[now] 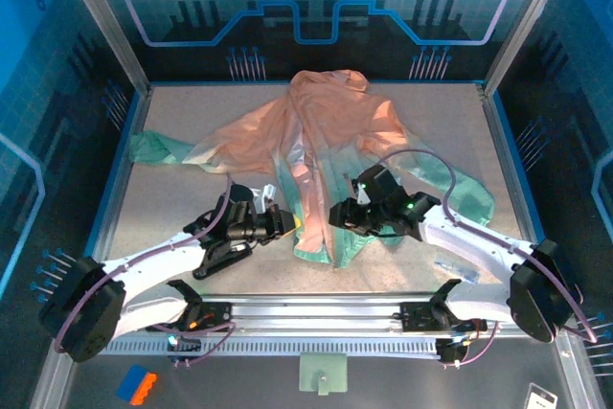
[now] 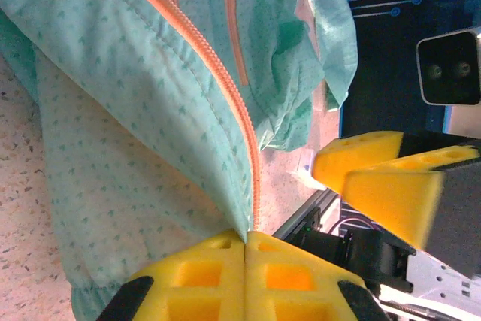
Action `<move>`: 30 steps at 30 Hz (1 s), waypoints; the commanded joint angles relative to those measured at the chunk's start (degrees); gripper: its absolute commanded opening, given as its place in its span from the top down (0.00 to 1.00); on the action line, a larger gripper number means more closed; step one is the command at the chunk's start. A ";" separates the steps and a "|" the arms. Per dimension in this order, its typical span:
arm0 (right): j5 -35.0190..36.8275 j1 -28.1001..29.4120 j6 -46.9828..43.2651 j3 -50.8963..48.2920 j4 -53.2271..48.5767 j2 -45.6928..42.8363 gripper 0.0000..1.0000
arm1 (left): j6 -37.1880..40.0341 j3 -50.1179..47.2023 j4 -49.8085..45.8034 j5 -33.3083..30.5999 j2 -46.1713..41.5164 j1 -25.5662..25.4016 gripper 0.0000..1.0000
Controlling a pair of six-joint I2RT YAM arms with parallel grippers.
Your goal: Zip up the jacket
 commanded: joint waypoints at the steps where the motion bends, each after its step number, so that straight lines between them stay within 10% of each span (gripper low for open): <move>1: 6.36 4.43 -1.32 0.28 -9.61 1.13 0.57 | 2.38 -0.92 0.83 3.01 1.56 0.39 1.00; 11: 11.96 10.61 0.88 2.90 -10.66 11.57 0.57 | 5.24 -1.62 0.94 5.91 2.01 0.27 1.00; 21: 16.74 15.52 3.33 6.90 -14.98 12.16 0.98 | 6.43 -2.87 -0.25 6.86 -1.55 0.30 1.00; 30: 21.77 12.89 3.53 6.94 -20.51 3.24 1.00 | 8.32 2.88 -0.35 10.99 2.77 -0.09 1.00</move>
